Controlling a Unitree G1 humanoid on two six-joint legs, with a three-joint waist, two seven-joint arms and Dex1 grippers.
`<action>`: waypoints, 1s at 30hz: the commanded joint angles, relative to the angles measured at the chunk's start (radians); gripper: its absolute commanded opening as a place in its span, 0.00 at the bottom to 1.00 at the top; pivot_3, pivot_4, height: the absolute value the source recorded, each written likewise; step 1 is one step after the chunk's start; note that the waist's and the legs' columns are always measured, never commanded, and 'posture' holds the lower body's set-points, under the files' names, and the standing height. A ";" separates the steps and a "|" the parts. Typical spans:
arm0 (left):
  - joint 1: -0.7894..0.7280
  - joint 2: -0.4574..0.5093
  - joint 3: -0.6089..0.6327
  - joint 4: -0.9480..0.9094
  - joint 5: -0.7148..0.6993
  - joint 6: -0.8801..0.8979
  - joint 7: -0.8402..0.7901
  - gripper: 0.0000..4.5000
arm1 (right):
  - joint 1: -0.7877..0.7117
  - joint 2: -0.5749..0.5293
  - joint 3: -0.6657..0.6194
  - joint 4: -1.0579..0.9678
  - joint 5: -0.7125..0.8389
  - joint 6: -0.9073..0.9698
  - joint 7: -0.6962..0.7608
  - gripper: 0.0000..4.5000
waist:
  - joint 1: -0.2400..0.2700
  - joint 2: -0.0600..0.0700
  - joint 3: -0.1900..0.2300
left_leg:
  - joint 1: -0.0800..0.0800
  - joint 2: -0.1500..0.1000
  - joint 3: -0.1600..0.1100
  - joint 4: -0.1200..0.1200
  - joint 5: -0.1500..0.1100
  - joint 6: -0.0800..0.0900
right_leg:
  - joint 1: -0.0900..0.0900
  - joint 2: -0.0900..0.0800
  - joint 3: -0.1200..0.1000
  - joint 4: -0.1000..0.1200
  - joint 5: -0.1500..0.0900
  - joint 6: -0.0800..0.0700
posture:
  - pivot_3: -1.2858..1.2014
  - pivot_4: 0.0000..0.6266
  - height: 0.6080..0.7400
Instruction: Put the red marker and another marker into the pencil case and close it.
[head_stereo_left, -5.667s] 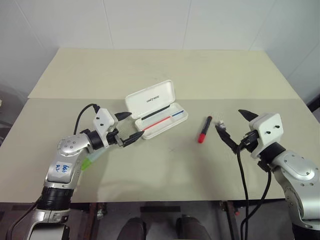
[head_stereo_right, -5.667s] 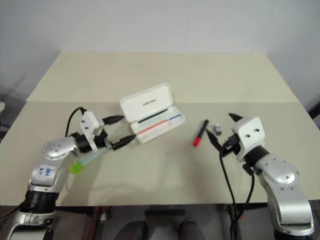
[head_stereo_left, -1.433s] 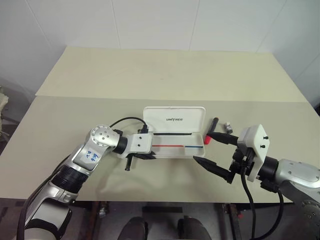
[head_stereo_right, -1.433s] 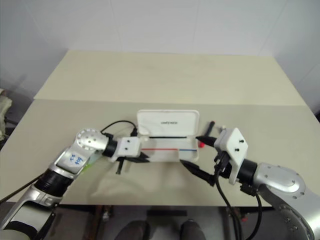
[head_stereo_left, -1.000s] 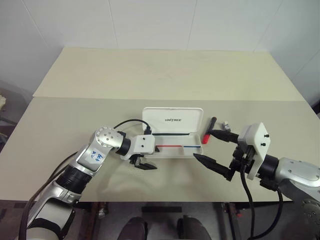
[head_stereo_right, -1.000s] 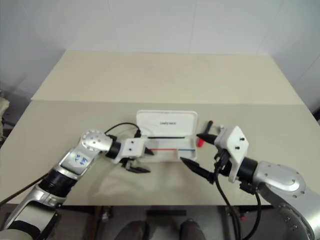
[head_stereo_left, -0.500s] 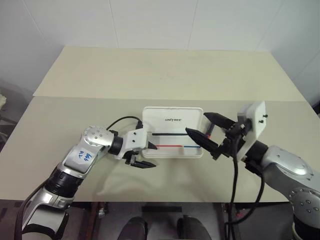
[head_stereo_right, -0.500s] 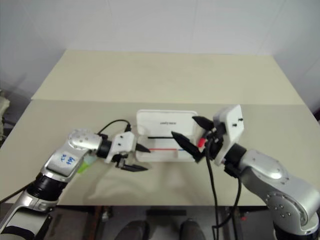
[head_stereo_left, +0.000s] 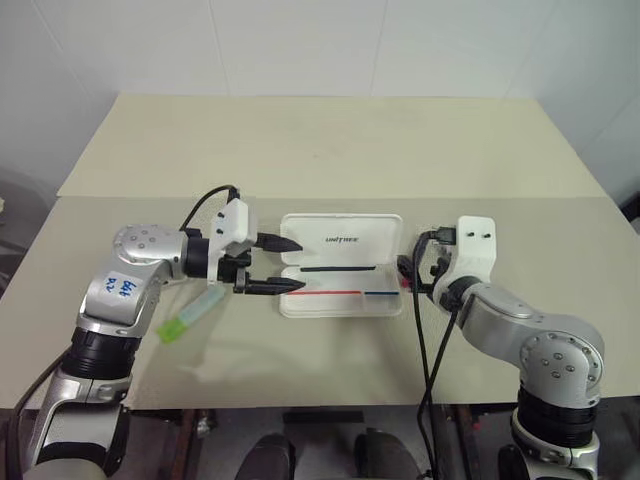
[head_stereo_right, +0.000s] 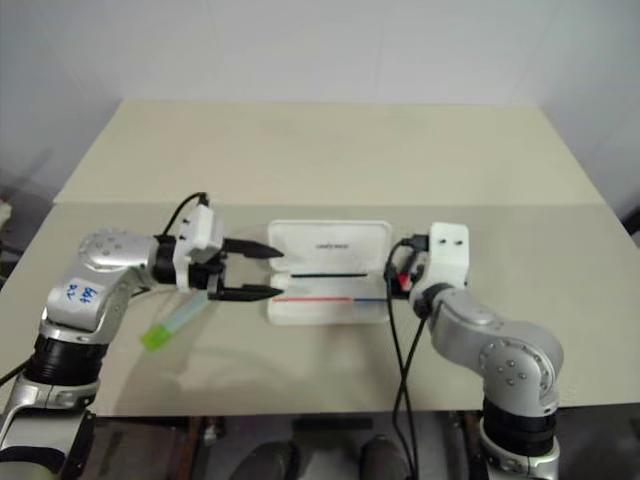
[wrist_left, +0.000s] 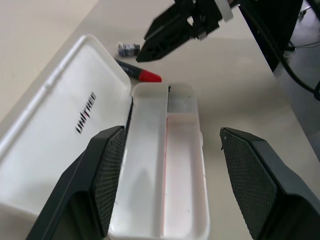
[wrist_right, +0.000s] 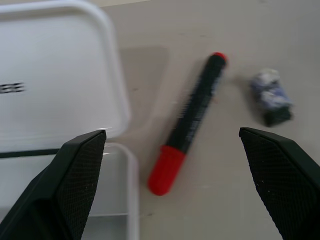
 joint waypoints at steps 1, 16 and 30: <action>-0.038 0.024 0.050 -0.005 -0.035 -0.001 0.007 0.73 | -0.010 0.037 -0.029 0.004 -0.062 0.005 -0.026 1.00 | -0.009 0.000 0.000 | 0.000 0.000 0.000 0.000 0.000 0.000 | 0.000 0.000 0.000 0.000 0.000 0.000 | 0.52 0.24 1.00; 0.019 0.046 0.087 -0.067 -0.071 0.011 0.059 0.73 | -0.089 0.156 -0.015 0.113 -0.296 -0.021 0.084 1.00 | -0.021 0.003 0.002 | 0.002 0.000 -0.001 0.000 0.000 0.000 | -0.002 0.000 0.001 0.007 0.000 0.000 | 0.52 0.24 1.00; 0.049 0.034 0.091 -0.104 -0.083 0.021 0.103 0.73 | -0.108 0.224 0.011 0.294 -0.528 -0.105 0.206 1.00 | -0.023 0.004 0.003 | 0.002 -0.002 -0.005 -0.001 0.000 0.000 | -0.003 0.000 0.000 0.012 0.001 -0.001 | 0.52 0.24 1.00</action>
